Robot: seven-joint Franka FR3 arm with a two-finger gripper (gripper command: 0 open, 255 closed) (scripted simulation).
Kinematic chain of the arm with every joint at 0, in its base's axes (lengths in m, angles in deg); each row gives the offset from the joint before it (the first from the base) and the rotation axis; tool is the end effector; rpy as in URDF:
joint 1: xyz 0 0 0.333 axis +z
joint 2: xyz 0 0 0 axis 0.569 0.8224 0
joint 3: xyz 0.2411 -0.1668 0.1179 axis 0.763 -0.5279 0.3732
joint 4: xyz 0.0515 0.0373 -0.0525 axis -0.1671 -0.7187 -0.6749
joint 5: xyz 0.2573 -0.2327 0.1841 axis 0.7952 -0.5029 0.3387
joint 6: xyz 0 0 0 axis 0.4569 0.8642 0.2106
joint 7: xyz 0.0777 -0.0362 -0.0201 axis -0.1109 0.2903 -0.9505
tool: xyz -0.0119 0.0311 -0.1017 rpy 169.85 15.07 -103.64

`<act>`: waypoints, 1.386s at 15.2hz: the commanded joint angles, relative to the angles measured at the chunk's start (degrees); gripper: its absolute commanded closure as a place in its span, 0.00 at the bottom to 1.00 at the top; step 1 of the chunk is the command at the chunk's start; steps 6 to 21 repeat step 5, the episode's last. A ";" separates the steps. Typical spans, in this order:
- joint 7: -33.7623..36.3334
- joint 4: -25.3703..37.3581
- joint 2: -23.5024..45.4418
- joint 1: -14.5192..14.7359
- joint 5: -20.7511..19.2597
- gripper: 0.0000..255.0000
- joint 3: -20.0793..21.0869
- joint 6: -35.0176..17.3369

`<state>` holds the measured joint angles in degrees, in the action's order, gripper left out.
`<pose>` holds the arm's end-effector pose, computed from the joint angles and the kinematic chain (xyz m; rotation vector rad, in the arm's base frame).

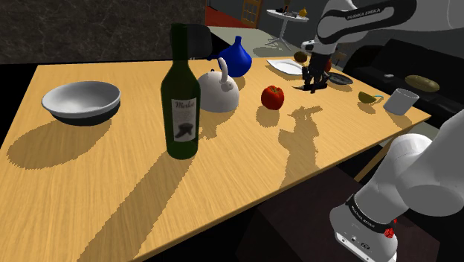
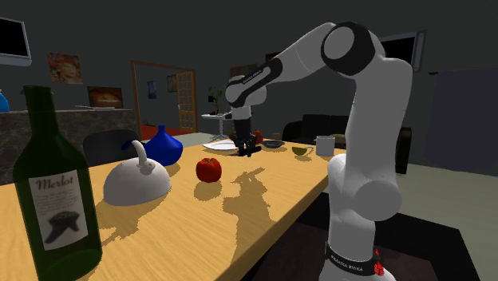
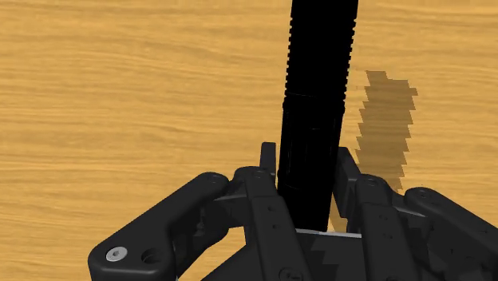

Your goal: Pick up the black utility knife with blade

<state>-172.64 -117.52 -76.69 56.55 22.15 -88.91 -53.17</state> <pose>0.4703 -0.1995 0.4592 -2.3641 -2.0173 0.1627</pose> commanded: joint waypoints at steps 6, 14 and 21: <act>0.35 2.44 -1.11 0.10 -0.43 1.00 0.58 3.39; 0.35 2.44 -1.11 0.10 -0.43 1.00 0.58 3.39; 0.35 2.44 -1.11 0.10 -0.43 1.00 0.58 3.39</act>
